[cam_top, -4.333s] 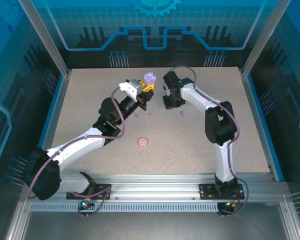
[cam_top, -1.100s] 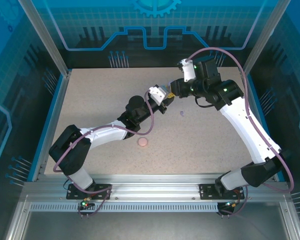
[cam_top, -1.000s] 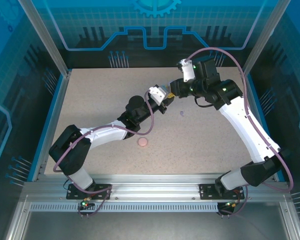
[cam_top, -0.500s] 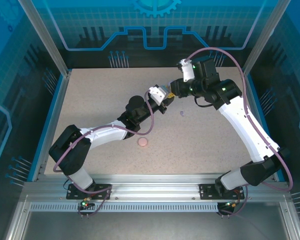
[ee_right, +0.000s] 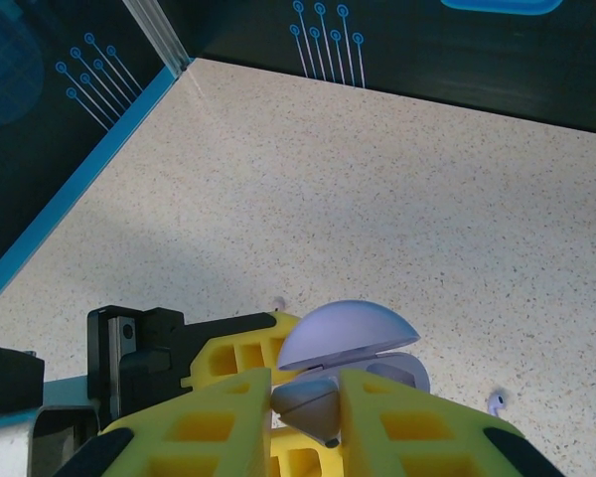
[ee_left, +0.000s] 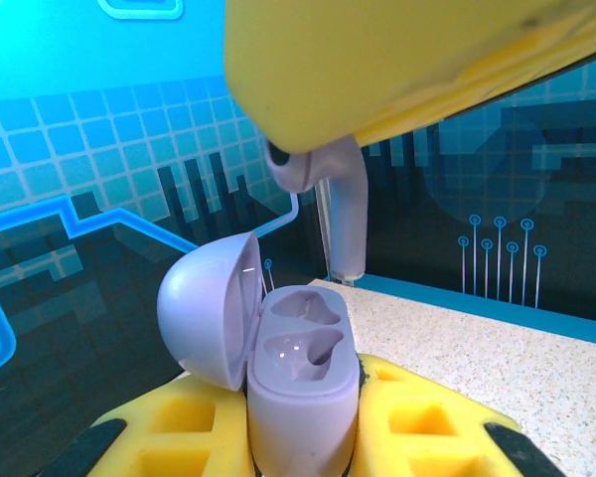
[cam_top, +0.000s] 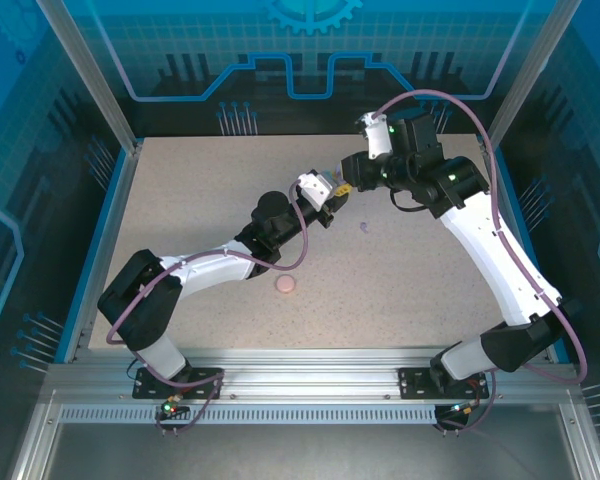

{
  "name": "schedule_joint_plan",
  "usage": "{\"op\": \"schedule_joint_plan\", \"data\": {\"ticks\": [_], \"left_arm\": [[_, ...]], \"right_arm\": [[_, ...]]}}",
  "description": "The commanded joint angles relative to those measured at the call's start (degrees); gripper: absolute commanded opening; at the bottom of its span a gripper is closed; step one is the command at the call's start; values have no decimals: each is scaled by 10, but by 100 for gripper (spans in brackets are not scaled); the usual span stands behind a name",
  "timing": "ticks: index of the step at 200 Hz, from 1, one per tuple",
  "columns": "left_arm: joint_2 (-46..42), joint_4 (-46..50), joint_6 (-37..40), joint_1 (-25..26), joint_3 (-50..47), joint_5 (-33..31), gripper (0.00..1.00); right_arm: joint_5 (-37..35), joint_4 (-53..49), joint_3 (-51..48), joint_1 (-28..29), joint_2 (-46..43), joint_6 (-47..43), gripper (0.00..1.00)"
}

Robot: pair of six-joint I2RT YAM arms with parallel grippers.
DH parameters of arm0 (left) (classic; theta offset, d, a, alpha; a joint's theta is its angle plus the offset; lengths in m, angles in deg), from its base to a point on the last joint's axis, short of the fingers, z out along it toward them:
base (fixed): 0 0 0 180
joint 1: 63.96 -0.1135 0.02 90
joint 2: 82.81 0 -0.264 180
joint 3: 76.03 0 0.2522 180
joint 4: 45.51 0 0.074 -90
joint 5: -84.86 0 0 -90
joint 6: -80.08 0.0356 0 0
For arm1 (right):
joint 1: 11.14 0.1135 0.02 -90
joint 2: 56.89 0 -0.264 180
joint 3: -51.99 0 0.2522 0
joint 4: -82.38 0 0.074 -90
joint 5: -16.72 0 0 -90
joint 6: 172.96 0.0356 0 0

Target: Insert the wireless bluetooth earbuds into the charging case

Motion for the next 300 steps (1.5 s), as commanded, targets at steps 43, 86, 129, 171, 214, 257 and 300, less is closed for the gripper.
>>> {"op": "schedule_joint_plan", "data": {"ticks": [43,86,129,171,214,257,300], "left_arm": [[-16,-9,9,3,4,6,0],[-18,-10,8,4,4,6,0],[-19,-10,10,3,4,6,0],[-18,-9,8,4,5,6,0],[-17,0,1,4,8,7,0],[-16,-1,-2,4,3,2,0],[-24,-27,-3,3,-20,-13,0]], "right_arm": [[7,13,-9,-5,11,-1,24],[7,17,-23,-9,17,0,24],[8,21,-30,-14,18,0,24],[46,24,-39,-13,18,-12,24],[47,23,-35,-7,13,-12,43],[42,26,22,-26,-6,16,57],[40,46,-1,-123,-56,99,61]]}}
